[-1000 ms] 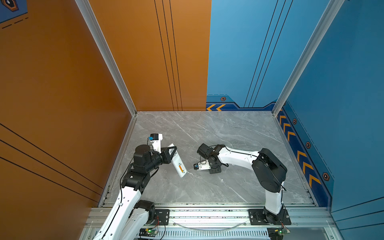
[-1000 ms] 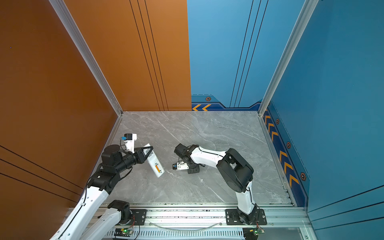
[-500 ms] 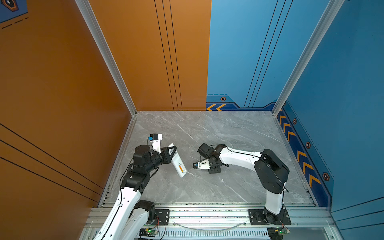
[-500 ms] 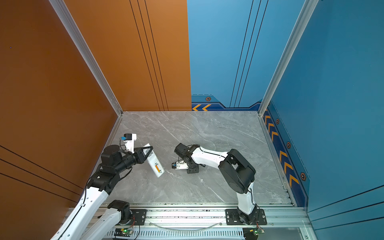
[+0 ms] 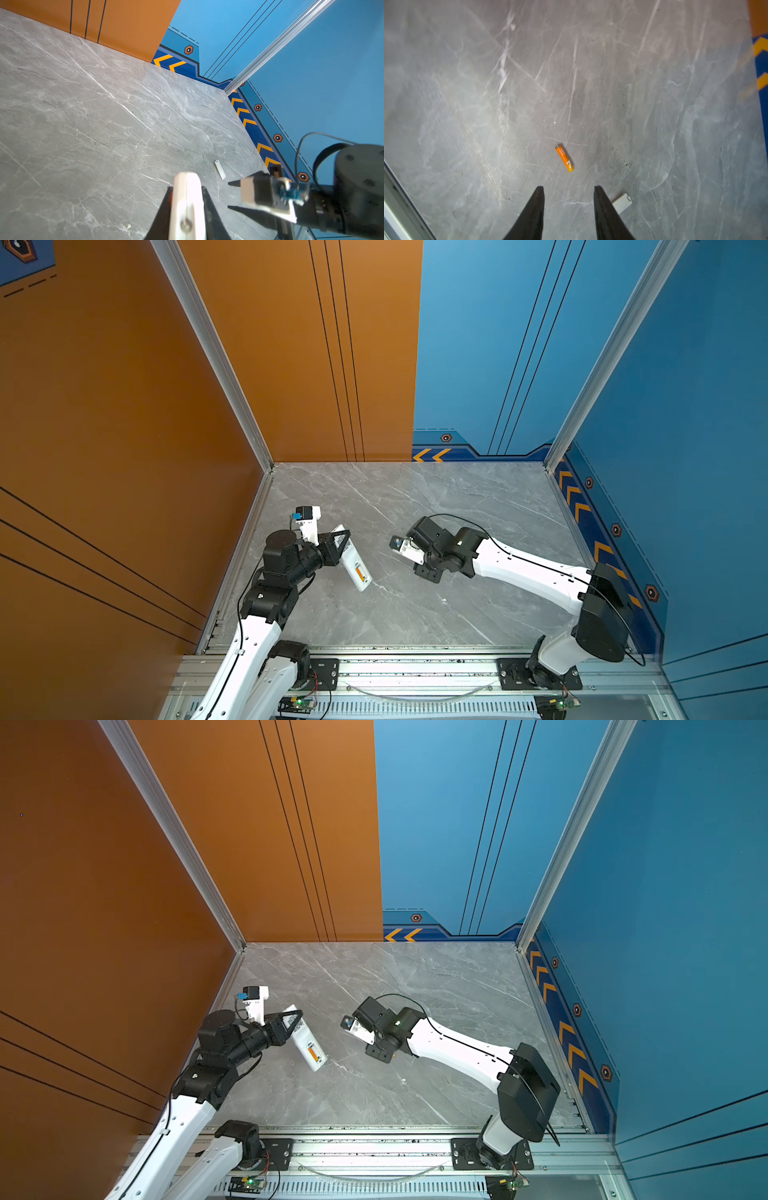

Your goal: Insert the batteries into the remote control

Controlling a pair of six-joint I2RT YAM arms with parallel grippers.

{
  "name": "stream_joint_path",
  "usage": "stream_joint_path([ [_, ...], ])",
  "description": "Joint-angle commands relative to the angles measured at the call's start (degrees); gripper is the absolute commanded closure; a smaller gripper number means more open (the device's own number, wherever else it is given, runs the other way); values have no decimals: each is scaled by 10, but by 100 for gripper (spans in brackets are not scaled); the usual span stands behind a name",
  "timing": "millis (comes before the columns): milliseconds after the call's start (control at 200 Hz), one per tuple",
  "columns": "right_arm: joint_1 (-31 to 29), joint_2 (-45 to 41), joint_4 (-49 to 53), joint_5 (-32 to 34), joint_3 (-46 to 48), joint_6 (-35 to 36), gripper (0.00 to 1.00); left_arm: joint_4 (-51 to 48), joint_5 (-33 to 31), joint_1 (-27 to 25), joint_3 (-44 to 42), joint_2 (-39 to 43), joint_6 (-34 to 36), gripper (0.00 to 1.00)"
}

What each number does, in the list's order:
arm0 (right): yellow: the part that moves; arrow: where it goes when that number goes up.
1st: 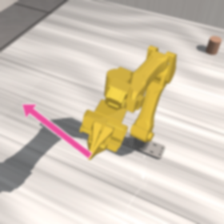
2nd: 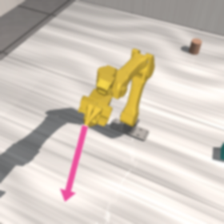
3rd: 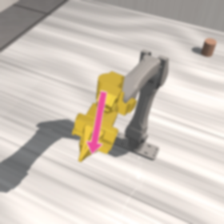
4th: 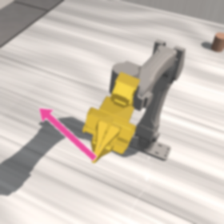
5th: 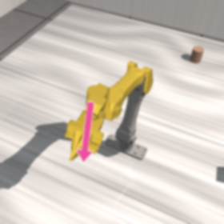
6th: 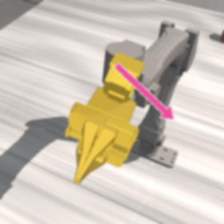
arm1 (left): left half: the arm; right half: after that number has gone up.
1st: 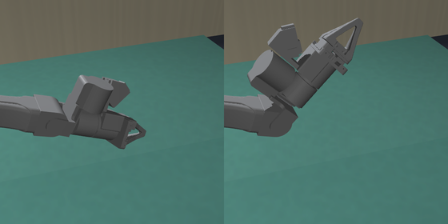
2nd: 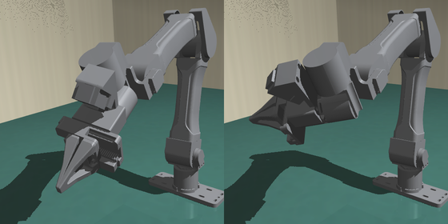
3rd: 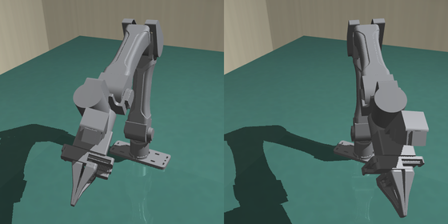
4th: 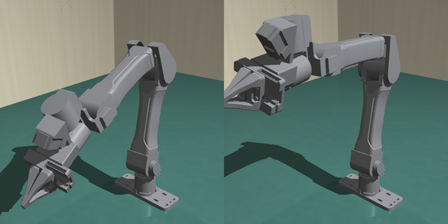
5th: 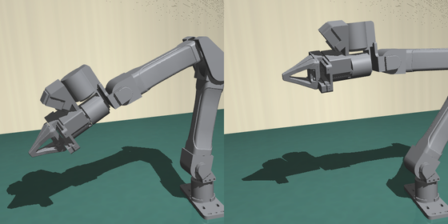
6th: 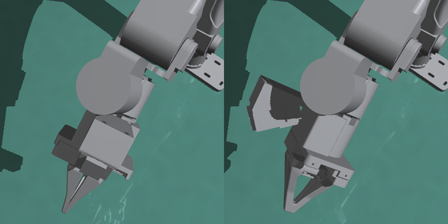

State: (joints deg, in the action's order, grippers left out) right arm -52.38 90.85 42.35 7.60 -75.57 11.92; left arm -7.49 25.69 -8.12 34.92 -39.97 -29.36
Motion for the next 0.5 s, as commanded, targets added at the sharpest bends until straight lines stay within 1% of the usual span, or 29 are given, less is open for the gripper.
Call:
stream_joint_path([
  [0, 16, -4, 70, 44, -66, -247, 59, 11, -6, 6, 2, 16, 5, 100],
  [30, 22, 0, 90, 49, -83, -291, 56, 8, -9, 6, 3, 16, 7, 100],
  [55, 26, 3, 105, 53, -95, -330, 51, 6, -12, 5, 5, 18, 9, 100],
  [100, 38, 8, 126, 39, -110, -393, 45, 1, -19, 1, 8, 21, 12, 100],
  [180, 48, 16, 149, 17, -127, -480, 36, -18, -40, -6, 15, 32, 23, 100],
  [235, 47, 19, 150, 2, -124, -530, 31, -28, -57, -10, 21, 40, 33, 100],
  [270, 47, 20, 150, -7, -116, -569, 29, -51, -66, -13, 22, 46, 37, 100],
  [345, 45, 20, 141, -26, -87, -661, 26, -59, -83, -18, 23, 56, 40, 100],
  [496, 45, 27, 132, -70, -34, -849, 29, -72, -105, -26, 24, 70, 48, 100],
])
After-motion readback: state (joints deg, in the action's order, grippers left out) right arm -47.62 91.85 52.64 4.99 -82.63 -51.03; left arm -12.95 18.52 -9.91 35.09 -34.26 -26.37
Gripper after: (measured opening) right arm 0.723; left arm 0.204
